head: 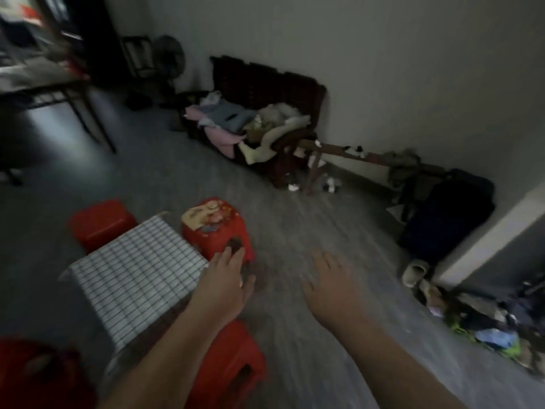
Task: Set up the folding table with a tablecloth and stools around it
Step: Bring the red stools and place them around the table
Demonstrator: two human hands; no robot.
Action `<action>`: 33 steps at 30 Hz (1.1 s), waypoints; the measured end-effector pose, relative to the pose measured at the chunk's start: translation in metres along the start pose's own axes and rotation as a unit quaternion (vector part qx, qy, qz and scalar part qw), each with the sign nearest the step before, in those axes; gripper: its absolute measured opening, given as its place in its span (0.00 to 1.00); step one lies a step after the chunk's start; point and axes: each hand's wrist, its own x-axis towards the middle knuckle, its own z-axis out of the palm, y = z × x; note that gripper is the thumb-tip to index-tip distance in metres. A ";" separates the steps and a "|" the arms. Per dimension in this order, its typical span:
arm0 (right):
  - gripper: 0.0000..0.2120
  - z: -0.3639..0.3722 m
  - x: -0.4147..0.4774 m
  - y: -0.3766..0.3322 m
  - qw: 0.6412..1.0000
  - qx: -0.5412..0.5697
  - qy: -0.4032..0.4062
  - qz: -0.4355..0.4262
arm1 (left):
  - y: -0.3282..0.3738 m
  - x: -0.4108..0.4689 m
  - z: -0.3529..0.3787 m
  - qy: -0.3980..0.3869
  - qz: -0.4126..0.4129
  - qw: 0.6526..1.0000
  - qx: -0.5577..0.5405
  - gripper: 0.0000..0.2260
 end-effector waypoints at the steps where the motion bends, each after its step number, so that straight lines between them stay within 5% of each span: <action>1: 0.36 0.006 0.013 -0.015 1.000 0.004 0.004 -0.026 | -0.015 0.004 -0.006 0.007 -0.020 1.000 -0.003 0.31; 8: 0.40 0.049 0.087 -0.102 0.990 0.042 -0.042 -0.126 | -0.104 0.008 -0.032 0.041 -0.153 0.987 -0.017 0.31; 12: 0.32 0.066 0.114 -0.136 0.975 0.082 -0.102 -0.180 | -0.139 0.002 -0.029 0.047 -0.238 0.970 -0.020 0.32; 22: 0.30 0.127 0.179 -0.138 0.918 0.053 -0.220 -0.326 | -0.144 -0.009 0.024 0.083 -0.412 0.904 -0.080 0.31; 28: 0.33 0.186 0.201 -0.131 0.904 0.034 -0.263 -0.335 | -0.160 -0.007 0.084 0.063 -0.446 0.886 -0.110 0.36; 33: 0.31 0.283 0.205 -0.113 0.909 0.009 -0.302 -0.289 | -0.196 -0.004 0.168 0.016 -0.472 0.866 -0.165 0.31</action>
